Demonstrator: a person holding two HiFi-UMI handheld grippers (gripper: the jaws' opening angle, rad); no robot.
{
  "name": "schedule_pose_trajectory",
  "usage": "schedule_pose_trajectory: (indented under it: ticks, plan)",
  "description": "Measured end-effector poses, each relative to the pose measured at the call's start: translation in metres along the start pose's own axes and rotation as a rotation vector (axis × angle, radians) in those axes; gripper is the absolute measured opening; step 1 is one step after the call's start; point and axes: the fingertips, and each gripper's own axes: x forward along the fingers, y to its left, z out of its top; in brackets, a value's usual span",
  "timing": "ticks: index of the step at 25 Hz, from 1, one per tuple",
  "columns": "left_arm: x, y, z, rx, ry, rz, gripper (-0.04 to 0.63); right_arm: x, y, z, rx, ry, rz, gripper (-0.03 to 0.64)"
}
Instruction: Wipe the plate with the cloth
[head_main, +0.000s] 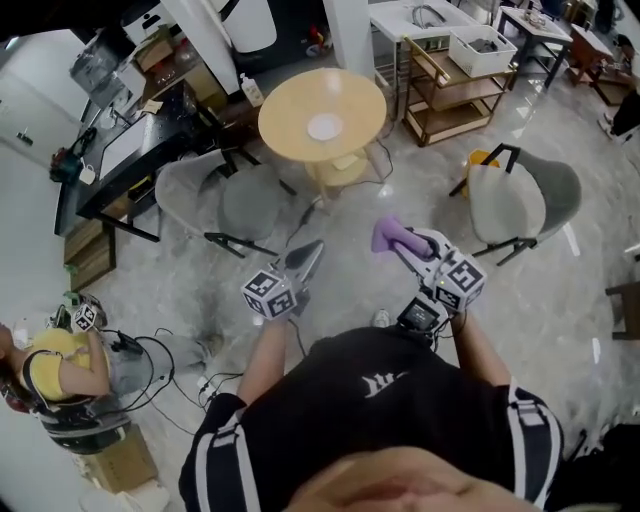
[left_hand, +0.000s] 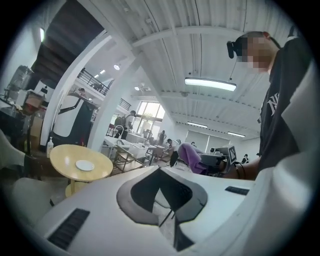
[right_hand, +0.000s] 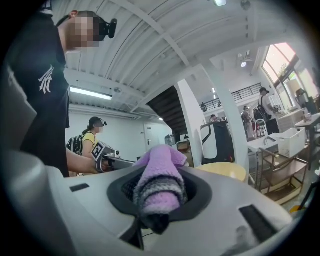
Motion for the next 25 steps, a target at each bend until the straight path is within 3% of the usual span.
schedule_pose_trajectory:
  ticks: [12, 25]
  plan:
    - [0.056, 0.040, 0.029, 0.025, -0.013, 0.023, 0.012, 0.043, -0.064, 0.004, 0.007, 0.021, 0.045, 0.097]
    - [0.095, 0.138, 0.056, -0.010, -0.039, 0.003, 0.012, 0.114, -0.132, 0.019, -0.010, 0.047, -0.010, 0.097]
